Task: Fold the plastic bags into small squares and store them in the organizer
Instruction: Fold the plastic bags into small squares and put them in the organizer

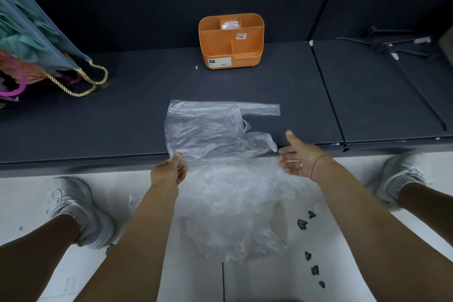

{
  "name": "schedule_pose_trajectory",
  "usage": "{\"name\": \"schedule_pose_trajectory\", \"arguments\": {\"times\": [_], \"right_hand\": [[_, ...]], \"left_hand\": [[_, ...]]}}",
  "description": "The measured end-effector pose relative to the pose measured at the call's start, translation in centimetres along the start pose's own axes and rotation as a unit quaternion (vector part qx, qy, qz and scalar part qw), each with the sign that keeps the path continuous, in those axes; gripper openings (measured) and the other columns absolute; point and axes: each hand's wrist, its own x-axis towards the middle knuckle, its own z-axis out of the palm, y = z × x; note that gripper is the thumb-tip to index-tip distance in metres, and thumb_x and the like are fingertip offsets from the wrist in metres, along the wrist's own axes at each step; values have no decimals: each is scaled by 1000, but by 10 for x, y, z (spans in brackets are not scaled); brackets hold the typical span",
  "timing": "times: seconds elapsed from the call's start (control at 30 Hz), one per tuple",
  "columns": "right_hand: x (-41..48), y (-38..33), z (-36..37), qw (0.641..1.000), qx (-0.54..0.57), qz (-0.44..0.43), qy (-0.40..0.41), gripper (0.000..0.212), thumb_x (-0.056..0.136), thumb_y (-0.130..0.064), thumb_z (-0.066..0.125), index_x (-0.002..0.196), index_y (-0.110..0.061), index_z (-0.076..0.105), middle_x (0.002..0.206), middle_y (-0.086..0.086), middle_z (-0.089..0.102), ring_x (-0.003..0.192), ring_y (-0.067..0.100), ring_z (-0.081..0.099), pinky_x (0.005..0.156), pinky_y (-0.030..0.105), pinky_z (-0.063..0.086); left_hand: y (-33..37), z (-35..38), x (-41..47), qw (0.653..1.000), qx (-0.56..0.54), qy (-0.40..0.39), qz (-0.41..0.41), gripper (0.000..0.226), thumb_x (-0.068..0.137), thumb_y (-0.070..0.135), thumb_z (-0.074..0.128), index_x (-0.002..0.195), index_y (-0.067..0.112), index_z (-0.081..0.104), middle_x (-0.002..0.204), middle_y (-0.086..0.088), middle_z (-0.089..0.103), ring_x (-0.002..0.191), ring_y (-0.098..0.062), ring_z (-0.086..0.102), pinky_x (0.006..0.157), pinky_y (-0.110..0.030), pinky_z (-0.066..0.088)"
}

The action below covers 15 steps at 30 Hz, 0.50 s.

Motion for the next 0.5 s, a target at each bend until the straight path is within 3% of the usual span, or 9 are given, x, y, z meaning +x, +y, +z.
{"name": "schedule_pose_trajectory", "arguments": {"times": [0.07,0.13,0.27,0.37,0.5], "right_hand": [[-3,7,8,1000,2,15,-27,56,85,-54,64,100,-1,63,94,15,71,80,24,70,58,30,58],[-4,12,15,997,65,8,-35,47,84,-41,70,98,2,61,92,17,71,80,22,70,55,27,58],[-3,15,25,987,161,-1,-27,24,90,-24,67,83,-2,61,70,9,70,55,10,67,46,19,54],[4,12,24,986,165,-12,-5,20,95,-18,61,78,-7,59,50,0,65,40,4,59,39,15,47],[8,7,11,988,149,-28,43,21,99,-12,50,79,-9,55,46,0,60,36,6,52,36,14,42]], "left_hand": [[-2,1,-1,1000,0,-1,0,18,94,21,67,79,11,62,73,-4,62,61,-11,58,44,-15,50],[-3,1,-1,1000,-2,-3,-1,17,94,20,67,80,11,63,74,-3,63,61,-12,58,44,-14,50],[-4,-1,-2,1000,-1,-6,0,14,93,21,67,83,12,64,75,-3,63,62,-11,58,43,-14,50],[-4,-3,-1,1000,-2,-2,1,15,93,20,67,82,12,64,76,-3,63,62,-11,58,45,-14,50],[-2,-7,3,1000,10,20,8,21,93,21,68,77,11,59,74,-4,61,62,-10,58,51,-16,51]]}}
